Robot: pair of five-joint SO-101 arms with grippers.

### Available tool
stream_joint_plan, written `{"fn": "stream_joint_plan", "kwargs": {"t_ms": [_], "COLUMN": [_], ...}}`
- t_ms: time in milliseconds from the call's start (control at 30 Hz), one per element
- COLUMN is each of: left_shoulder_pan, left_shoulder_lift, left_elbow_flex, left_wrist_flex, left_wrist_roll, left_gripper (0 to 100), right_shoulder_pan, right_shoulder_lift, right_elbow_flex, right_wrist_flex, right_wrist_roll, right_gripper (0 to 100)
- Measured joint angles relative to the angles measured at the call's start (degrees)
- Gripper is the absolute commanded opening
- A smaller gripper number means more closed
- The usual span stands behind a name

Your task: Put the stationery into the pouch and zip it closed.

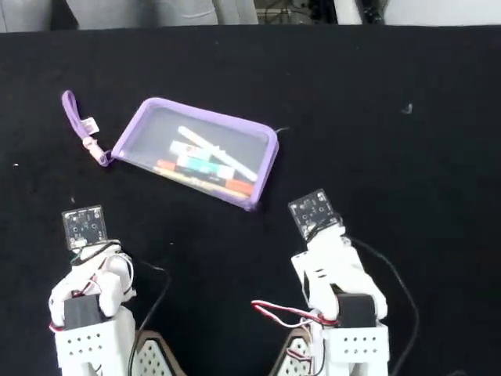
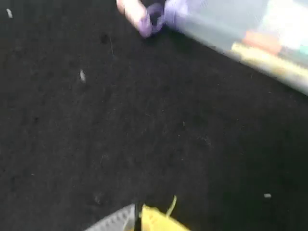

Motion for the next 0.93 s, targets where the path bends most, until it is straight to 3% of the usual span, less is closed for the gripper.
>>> {"fn": "stream_joint_plan", "kwargs": {"t_ms": [933], "left_shoulder_pan": [0.0], "left_shoulder_lift": [0.2], "left_elbow_flex": [0.4], "left_wrist_flex": [0.0], "left_wrist_roll": [0.1], "left_gripper": [4], "right_shoulder_pan": [0.0], "right_shoulder_lift": [0.0], "right_elbow_flex": [0.0], "right_wrist_flex": [4.0], "right_wrist_roll": [0.0], "right_gripper": [1.1]}}
